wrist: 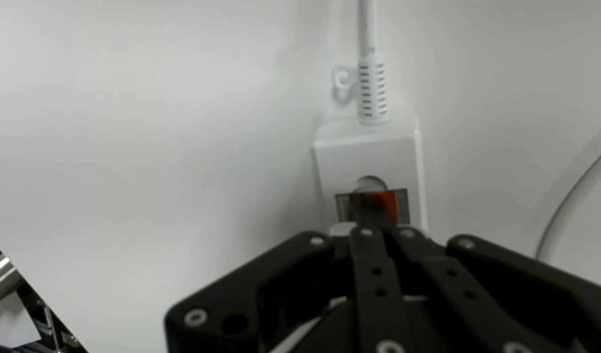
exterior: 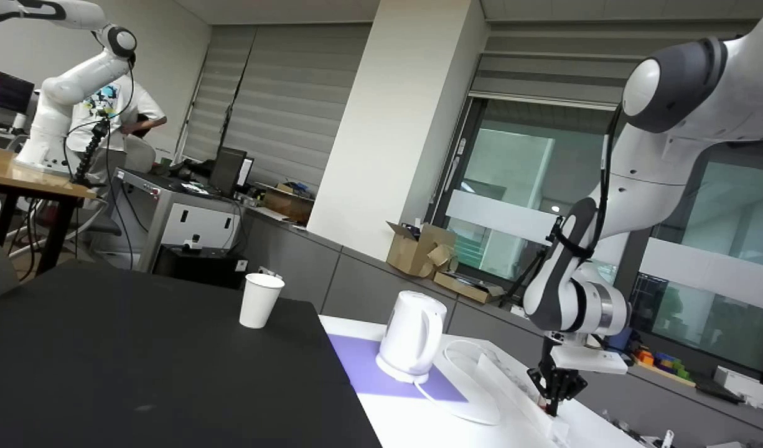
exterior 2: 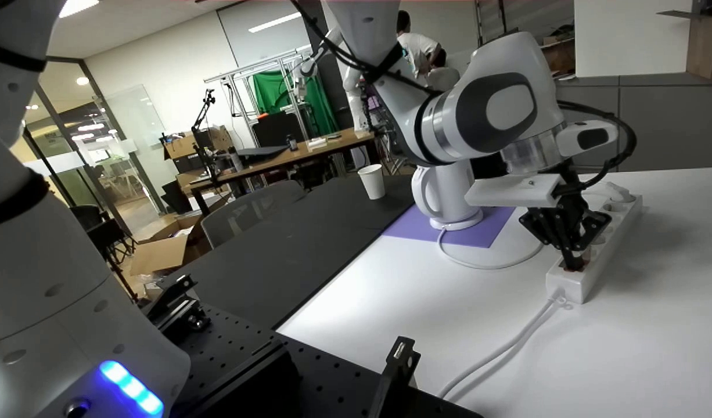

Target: Turn on the big switch on the adapter and press the switch on the kettle

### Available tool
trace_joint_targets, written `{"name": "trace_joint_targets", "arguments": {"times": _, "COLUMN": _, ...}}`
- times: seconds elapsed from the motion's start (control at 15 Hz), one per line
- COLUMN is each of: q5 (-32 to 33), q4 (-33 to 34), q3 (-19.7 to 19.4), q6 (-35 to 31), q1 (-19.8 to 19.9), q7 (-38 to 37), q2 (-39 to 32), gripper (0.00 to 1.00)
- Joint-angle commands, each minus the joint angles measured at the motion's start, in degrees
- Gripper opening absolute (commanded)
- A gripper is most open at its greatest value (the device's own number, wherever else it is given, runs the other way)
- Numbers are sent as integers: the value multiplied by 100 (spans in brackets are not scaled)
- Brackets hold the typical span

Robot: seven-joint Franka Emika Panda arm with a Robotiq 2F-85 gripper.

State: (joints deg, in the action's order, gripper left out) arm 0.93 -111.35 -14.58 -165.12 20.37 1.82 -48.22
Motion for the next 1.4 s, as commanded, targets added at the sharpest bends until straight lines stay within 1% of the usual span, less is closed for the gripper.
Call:
{"name": "trace_joint_targets", "arguments": {"times": 0.0, "q5": -388, "q4": 586, "q3": 451, "q6": 874, "q1": 832, "q7": 351, "q2": -180, "gripper": 0}}
{"name": "trace_joint_targets", "arguments": {"times": 0.27, "q5": -954, "q4": 1202, "q3": 692, "q6": 1913, "q1": 1558, "q7": 729, "q2": -366, "gripper": 0}}
{"name": "trace_joint_targets", "arguments": {"times": 0.4, "q5": -1197, "q4": 1511, "q3": 779, "q6": 2437, "q1": 1847, "q7": 843, "q2": -495, "gripper": 0}}
{"name": "trace_joint_targets", "arguments": {"times": 0.53, "q5": -1414, "q4": 1828, "q3": 873, "q6": 2958, "q1": 2101, "q7": 939, "q2": -641, "gripper": 0}}
{"name": "trace_joint_targets", "arguments": {"times": 0.73, "q5": -1627, "q4": 2227, "q3": 921, "q6": 3461, "q1": 2316, "q7": 944, "q2": -841, "gripper": 0}}
{"name": "trace_joint_targets", "arguments": {"times": 0.93, "q5": -1707, "q4": 2527, "q3": 934, "q6": 3722, "q1": 2397, "q7": 945, "q2": -988, "gripper": 0}}
{"name": "trace_joint_targets", "arguments": {"times": 1.07, "q5": -1681, "q4": 2589, "q3": 913, "q6": 3791, "q1": 2343, "q7": 950, "q2": -997, "gripper": 0}}
{"name": "trace_joint_targets", "arguments": {"times": 1.2, "q5": -1590, "q4": 2485, "q3": 884, "q6": 3726, "q1": 2187, "q7": 926, "q2": -848, "gripper": 0}}
{"name": "trace_joint_targets", "arguments": {"times": 1.33, "q5": -1352, "q4": 2272, "q3": 742, "q6": 3603, "q1": 1828, "q7": 730, "q2": -587, "gripper": 0}}
